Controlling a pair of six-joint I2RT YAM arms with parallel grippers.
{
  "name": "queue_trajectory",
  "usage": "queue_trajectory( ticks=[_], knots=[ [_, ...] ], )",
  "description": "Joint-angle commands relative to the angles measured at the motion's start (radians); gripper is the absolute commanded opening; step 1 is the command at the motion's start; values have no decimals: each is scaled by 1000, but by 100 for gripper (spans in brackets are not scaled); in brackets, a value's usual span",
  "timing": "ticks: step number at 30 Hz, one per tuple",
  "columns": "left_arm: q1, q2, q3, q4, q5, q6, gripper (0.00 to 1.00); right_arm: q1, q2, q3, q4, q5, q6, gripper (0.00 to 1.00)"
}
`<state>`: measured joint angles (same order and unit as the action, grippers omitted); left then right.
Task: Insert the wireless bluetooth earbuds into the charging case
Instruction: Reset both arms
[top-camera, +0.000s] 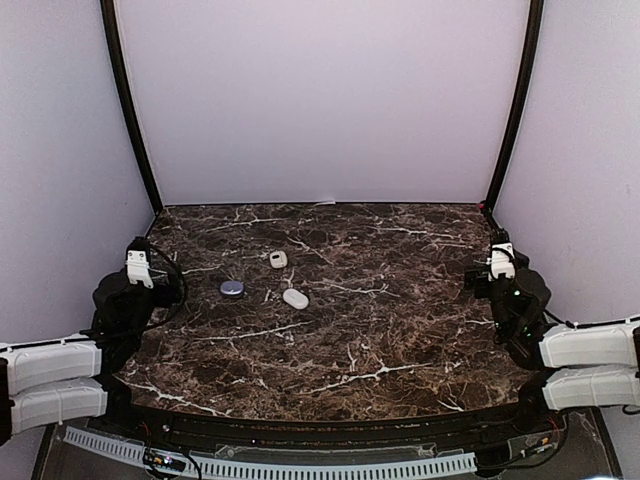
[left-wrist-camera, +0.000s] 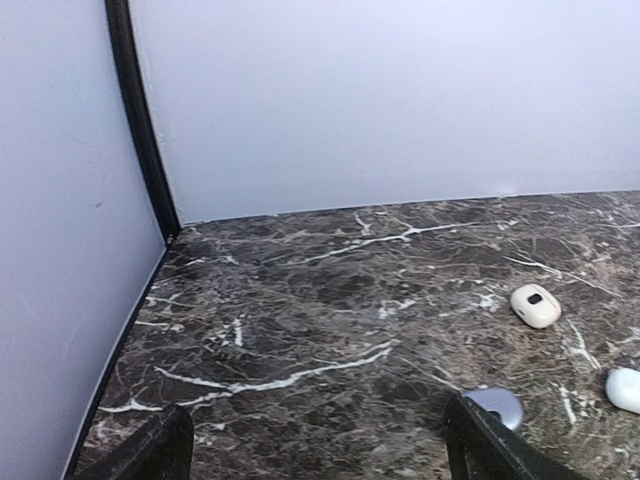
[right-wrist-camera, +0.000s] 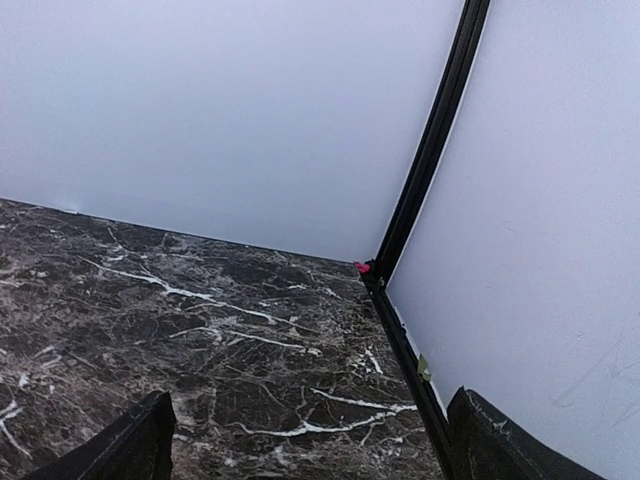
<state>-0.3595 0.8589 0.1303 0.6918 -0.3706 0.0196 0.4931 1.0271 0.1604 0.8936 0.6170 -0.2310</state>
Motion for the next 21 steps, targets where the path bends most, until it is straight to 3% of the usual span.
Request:
queue_trajectory(
  ticks=[1, 5, 13, 15, 17, 21],
  knots=[
    [109, 104, -70, 268, 31, 45, 99, -105, 55, -69, 245, -170, -42, 94],
    [188, 269, -64, 432, 101, 45, 99, -246, 153, -65, 285, -351, 64, 94],
    [249, 448, 22, 511, 162, 41, 99, -342, 381, -30, 470, -499, 100, 92],
    [269, 468, 30, 530, 189, 38, 99, -351, 444, -32, 557, -479, 111, 92],
    [283, 488, 40, 543, 207, 40, 99, -377, 449, -29, 537, -467, 152, 92],
    [306, 537, 111, 474, 248, 45, 99, -400, 521, -25, 614, -461, 177, 95]
  ],
)
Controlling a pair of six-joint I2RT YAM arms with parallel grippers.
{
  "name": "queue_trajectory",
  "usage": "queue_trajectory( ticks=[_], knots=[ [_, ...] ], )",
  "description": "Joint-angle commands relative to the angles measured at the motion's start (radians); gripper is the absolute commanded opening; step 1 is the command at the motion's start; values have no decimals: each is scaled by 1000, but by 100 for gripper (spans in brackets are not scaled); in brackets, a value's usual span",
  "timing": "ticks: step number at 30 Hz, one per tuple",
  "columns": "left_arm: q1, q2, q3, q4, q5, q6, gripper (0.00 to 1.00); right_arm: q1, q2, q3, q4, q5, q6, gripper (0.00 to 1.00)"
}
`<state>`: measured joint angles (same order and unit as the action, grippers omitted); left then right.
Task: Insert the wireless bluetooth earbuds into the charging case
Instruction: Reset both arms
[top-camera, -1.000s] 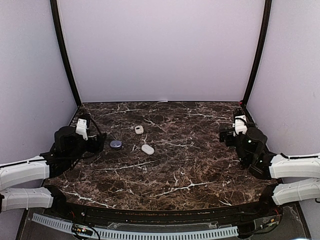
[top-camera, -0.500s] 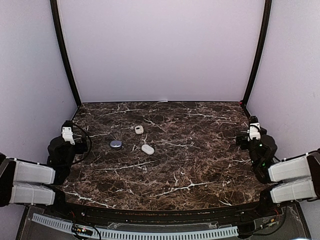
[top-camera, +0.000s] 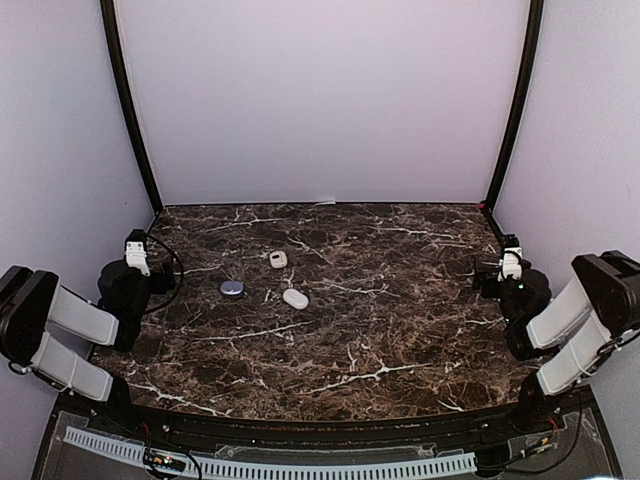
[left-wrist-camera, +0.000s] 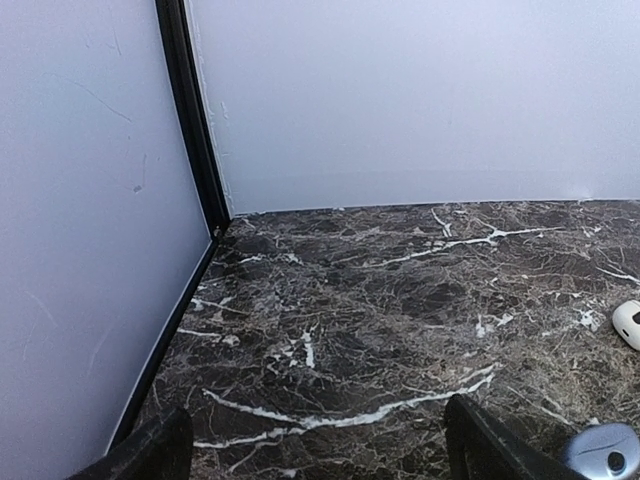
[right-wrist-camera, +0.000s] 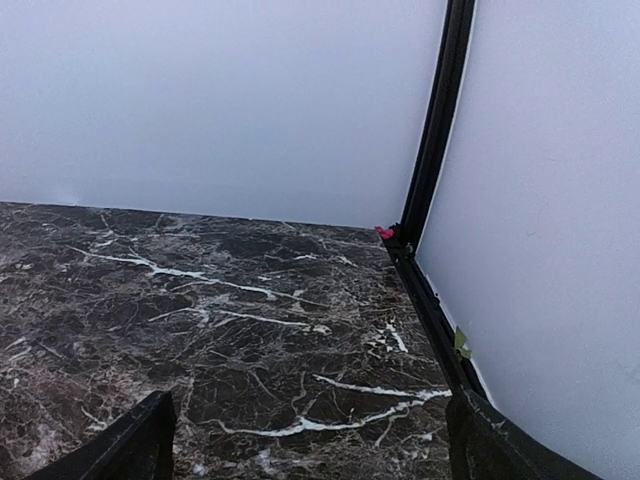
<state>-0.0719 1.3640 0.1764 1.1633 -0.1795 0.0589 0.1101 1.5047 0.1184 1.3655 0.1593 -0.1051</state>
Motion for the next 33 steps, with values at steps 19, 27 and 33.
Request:
queue_trajectory(
  ticks=[19, 27, 33],
  knots=[
    [70, 205, 40, 235, 184, -27, 98, -31, 40, 54, 62, 27, 84, 99],
    [69, 210, 40, 242, 180, -26, 99, -32, 40, 55, 61, 27, 84, 99],
    [70, 212, 40, 243, 181, -27, 99, -32, 40, 55, 60, 26, 84, 99]
  ],
)
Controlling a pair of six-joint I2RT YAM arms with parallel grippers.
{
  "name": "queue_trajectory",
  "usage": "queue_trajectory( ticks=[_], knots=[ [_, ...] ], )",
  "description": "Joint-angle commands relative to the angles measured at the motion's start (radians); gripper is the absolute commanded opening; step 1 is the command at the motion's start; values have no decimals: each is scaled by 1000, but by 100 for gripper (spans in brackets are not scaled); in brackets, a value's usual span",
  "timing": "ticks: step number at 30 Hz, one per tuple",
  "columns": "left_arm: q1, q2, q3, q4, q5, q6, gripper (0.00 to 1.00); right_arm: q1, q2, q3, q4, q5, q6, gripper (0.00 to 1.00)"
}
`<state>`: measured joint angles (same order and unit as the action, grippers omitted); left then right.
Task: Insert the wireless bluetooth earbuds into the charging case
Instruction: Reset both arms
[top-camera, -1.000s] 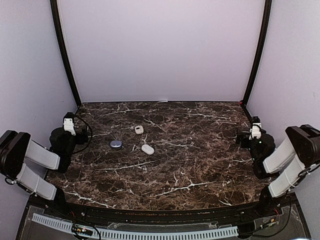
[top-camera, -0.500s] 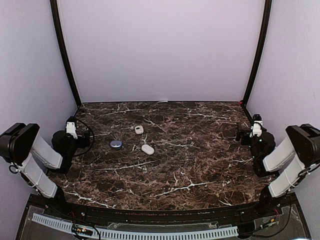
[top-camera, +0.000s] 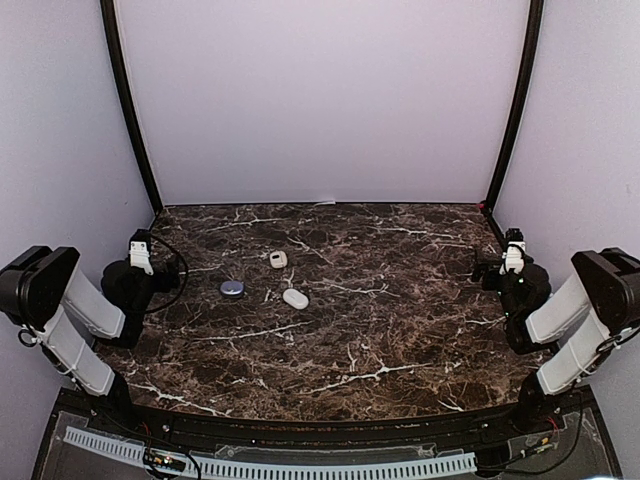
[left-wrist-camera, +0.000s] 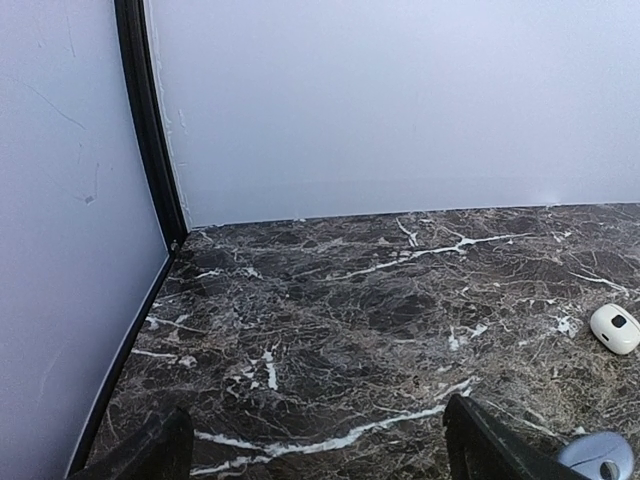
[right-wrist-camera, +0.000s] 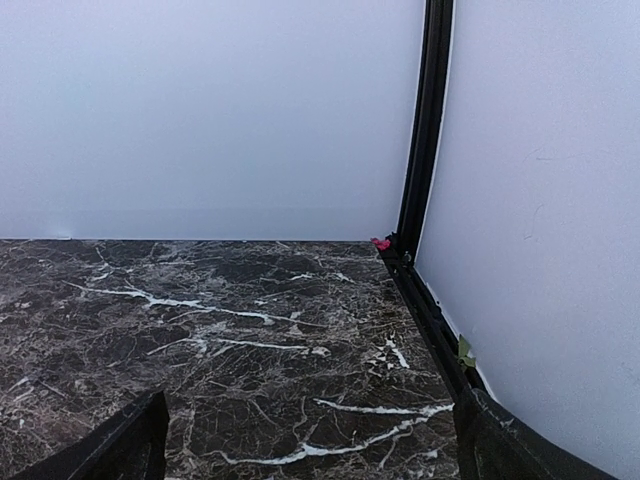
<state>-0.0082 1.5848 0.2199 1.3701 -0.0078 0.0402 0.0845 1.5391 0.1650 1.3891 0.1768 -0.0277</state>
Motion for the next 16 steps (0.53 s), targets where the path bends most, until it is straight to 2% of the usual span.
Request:
queue_trajectory(
  ticks=[1, 16],
  knots=[
    [6, -9, -4, 37, 9, -8, 99, -6, 6, 8, 36, 9, 6, 99],
    [6, -9, -5, 40, 8, -6, 99, -12, 4, 13, 21, -4, 11, 99]
  ],
)
